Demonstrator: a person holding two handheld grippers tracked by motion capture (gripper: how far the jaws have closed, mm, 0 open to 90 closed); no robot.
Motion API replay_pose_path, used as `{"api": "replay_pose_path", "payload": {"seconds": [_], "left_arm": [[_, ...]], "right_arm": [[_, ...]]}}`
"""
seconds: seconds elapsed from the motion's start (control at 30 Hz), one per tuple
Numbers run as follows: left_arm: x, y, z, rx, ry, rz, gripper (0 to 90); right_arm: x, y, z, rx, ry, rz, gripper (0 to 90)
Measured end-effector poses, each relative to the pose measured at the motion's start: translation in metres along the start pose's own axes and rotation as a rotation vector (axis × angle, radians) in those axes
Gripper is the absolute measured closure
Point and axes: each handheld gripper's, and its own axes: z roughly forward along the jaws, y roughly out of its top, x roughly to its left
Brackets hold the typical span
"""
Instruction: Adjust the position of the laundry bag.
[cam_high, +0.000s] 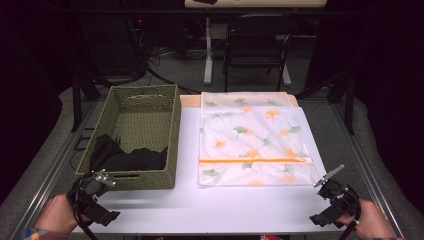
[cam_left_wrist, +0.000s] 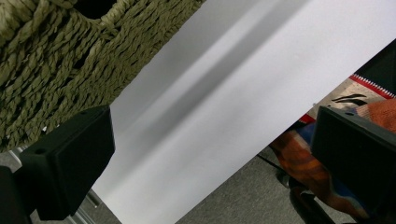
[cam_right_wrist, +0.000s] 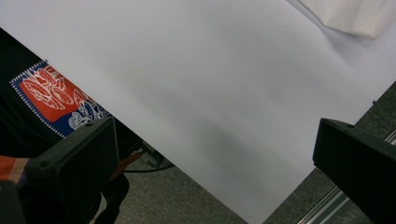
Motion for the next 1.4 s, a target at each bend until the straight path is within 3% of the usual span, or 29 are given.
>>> {"api": "replay_pose_path", "payload": {"seconds": [0.17,0.73,1.23,1.4], "left_arm": [[-0.001,0.000,0.000,-0.006,-0.002,-0.006,0.1],[-0.015,0.013,-0.003,-0.025,-0.036,0.035,0.1],[-0.034,0.036,-0.009,-0.024,-0.056,0.124,0.1],[-0.041,0.047,-0.011,-0.035,-0.080,0.151,0.0]], "right_arm": [[0.000,0.000,-0.001,-0.007,0.005,-0.002,0.0],[0.000,0.006,-0.003,-0.053,0.017,-0.010,0.0],[-0.001,0.013,-0.001,-0.052,0.024,-0.024,0.0],[-0.002,0.016,0.000,-0.054,0.014,-0.035,0.0]]}}
